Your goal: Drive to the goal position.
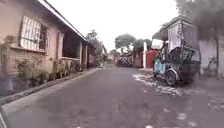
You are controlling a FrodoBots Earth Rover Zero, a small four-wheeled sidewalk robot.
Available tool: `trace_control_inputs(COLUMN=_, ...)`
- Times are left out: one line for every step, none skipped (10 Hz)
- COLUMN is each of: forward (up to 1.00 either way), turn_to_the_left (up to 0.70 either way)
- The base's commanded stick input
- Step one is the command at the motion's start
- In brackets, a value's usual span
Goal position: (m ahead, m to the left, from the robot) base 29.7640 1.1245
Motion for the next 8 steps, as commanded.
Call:
trace_control_inputs(forward=1.00, turn_to_the_left=0.00)
trace_control_inputs(forward=1.00, turn_to_the_left=0.00)
trace_control_inputs(forward=1.00, turn_to_the_left=0.00)
trace_control_inputs(forward=1.00, turn_to_the_left=0.00)
trace_control_inputs(forward=1.00, turn_to_the_left=0.00)
trace_control_inputs(forward=1.00, turn_to_the_left=0.00)
trace_control_inputs(forward=1.00, turn_to_the_left=0.00)
trace_control_inputs(forward=1.00, turn_to_the_left=0.00)
